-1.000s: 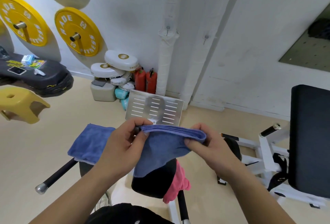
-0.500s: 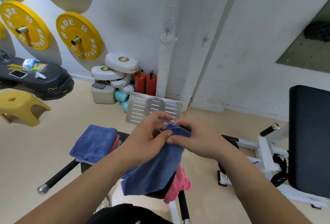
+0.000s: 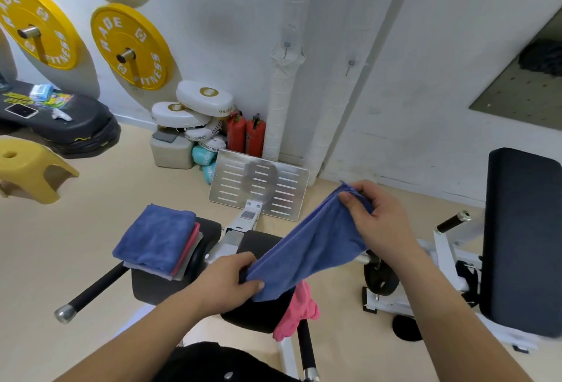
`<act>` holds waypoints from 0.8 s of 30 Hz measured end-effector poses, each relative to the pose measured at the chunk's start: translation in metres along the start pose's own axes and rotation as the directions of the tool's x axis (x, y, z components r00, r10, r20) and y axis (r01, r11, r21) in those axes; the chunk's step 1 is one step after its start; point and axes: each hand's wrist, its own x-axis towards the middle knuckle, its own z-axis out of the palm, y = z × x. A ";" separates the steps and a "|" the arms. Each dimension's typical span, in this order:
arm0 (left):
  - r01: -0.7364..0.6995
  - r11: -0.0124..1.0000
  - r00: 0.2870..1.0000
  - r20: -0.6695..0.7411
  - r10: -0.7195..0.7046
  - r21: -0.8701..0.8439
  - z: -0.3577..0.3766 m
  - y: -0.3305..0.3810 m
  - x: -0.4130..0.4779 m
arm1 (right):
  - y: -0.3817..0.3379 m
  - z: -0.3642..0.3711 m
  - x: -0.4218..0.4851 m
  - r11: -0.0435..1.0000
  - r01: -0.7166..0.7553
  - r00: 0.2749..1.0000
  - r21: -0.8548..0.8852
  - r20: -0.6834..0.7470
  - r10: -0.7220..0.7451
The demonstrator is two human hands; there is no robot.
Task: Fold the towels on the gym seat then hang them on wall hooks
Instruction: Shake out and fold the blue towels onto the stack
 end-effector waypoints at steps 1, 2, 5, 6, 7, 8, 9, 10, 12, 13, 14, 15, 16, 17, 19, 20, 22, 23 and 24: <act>-0.006 0.999 0.999 -0.048 0.004 -0.050 0.002 -0.004 0.000 | 0.007 -0.001 0.000 1.000 -0.028 0.999 -0.003 -0.042 0.028; -0.021 0.994 0.995 -0.096 0.010 -0.107 0.004 -0.006 0.000 | 0.015 0.000 -0.001 0.998 -0.063 0.995 -0.002 -0.082 0.063; -0.047 0.962 0.980 -0.198 -0.008 -0.270 0.007 -0.006 -0.001 | 0.041 0.003 -0.007 0.988 -0.155 0.973 0.026 -0.167 0.157; -0.048 0.951 0.976 -0.216 -0.019 -0.304 0.007 -0.006 -0.001 | 0.048 0.004 -0.010 0.983 -0.180 0.966 0.037 -0.181 0.184; -0.056 0.940 0.973 -0.228 -0.024 -0.336 0.006 -0.005 -0.002 | 0.052 0.004 -0.013 0.979 -0.199 0.960 0.049 -0.192 0.204; -0.078 0.928 0.970 -0.244 -0.015 -0.365 0.006 -0.005 -0.002 | 0.054 0.004 -0.016 0.976 -0.207 0.955 0.063 -0.206 0.215; -0.097 0.918 0.966 -0.258 -0.007 -0.386 0.005 -0.004 -0.003 | 0.052 0.003 -0.019 0.975 -0.206 0.951 0.076 -0.218 0.218; -0.104 0.908 0.964 -0.267 -0.009 -0.406 0.004 -0.003 -0.004 | 0.048 0.001 -0.020 0.976 -0.198 0.951 0.085 -0.224 0.213; -0.076 0.887 0.971 -0.238 -0.039 -0.455 0.003 -0.004 -0.005 | 0.036 -0.003 -0.020 0.984 -0.159 0.965 0.084 -0.196 0.173; -0.036 0.873 0.982 -0.182 -0.061 -0.487 0.003 -0.006 -0.005 | 0.029 -0.005 -0.019 0.988 -0.131 0.976 0.080 -0.162 0.143; 0.011 0.853 0.991 -0.109 -0.080 -0.522 0.004 -0.009 -0.005 | 0.020 -0.007 -0.017 0.992 -0.104 0.987 0.075 -0.117 0.112; 0.060 0.841 0.995 -0.038 -0.095 -0.538 0.006 -0.013 -0.005 | 0.013 -0.008 -0.016 0.995 -0.079 0.994 0.063 -0.067 0.083; 0.093 0.851 0.994 0.005 -0.106 -0.518 0.007 -0.017 -0.005 | 0.007 -0.009 -0.015 0.997 -0.057 0.998 0.042 -0.020 0.058; 0.106 0.881 0.993 0.008 -0.115 -0.461 0.010 -0.021 -0.003 | 0.001 -0.010 -0.015 0.999 -0.034 0.999 0.014 0.022 0.034; 0.119 0.937 0.987 -0.062 -0.147 -0.329 0.016 -0.028 0.005 | -0.009 -0.009 -0.016 0.999 0.026 0.994 -0.029 0.106 -0.023; 0.142 0.948 0.979 -0.102 -0.177 -0.284 0.020 -0.029 0.009 | -0.013 -0.008 -0.017 0.998 0.052 0.988 -0.034 0.148 -0.046; 0.202 0.950 0.955 -0.166 -0.245 -0.240 0.028 -0.028 0.018 | -0.021 -0.006 -0.019 0.995 0.091 0.971 -0.045 0.226 -0.078; 0.231 0.936 0.940 -0.186 -0.285 -0.267 0.032 -0.027 0.021 | -0.024 -0.005 -0.019 0.992 0.114 0.961 -0.054 0.259 -0.097; 0.263 0.894 0.921 -0.182 -0.345 -0.363 0.034 -0.023 0.023 | -0.027 -0.004 -0.019 0.988 0.138 0.951 -0.063 0.287 -0.114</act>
